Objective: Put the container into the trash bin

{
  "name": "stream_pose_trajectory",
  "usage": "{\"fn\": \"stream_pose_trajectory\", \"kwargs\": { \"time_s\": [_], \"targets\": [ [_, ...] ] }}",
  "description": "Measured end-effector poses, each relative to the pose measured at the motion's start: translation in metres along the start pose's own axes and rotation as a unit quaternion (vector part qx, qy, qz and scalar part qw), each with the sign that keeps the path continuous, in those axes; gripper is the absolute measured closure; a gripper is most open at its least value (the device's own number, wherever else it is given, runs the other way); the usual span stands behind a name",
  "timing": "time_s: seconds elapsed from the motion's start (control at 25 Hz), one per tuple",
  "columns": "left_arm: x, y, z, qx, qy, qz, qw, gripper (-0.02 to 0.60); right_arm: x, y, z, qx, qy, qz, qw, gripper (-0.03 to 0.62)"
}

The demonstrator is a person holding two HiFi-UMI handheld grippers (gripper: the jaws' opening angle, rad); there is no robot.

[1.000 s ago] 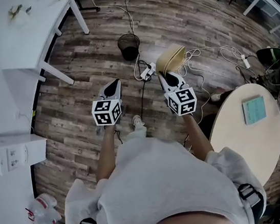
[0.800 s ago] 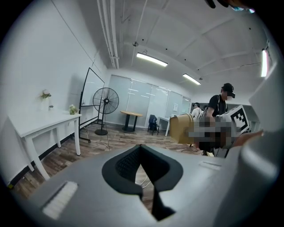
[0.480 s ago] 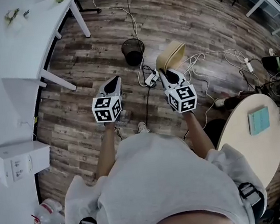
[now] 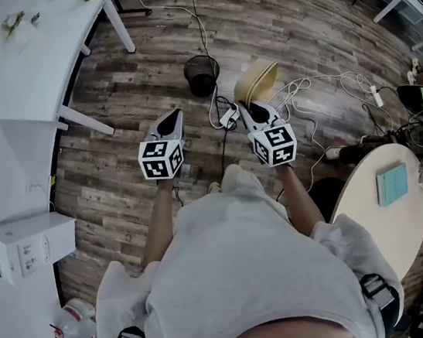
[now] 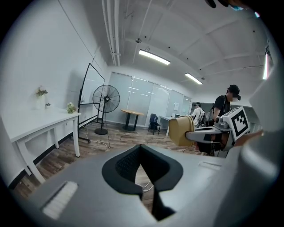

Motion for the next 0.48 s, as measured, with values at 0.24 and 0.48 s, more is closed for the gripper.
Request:
{"fn": "stream_pose_trajectory", "kwargs": {
  "time_s": [0.24,0.48],
  "targets": [
    [0.002,0.006,-0.006,0.009,0.005,0.004,0.9999,0.571,-0.004,0.007,-0.003,0.01,-0.002,0.001,1.0,0.565],
    [0.014,0.003,-0.023,0.017,0.005,0.003,0.9998,0.571,-0.012,0.01,-0.024,0.012,-0.007,-0.01,1.0,0.565]
  ]
}}
Point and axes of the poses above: the fingertips, and each gripper's own axes: z backward along the fingers, x to its left, y out of its underside, the point moved 10 cm from there along z, backward along the fingers, and after that the axes turned 12 degrees about y, right-handed, at the moved point
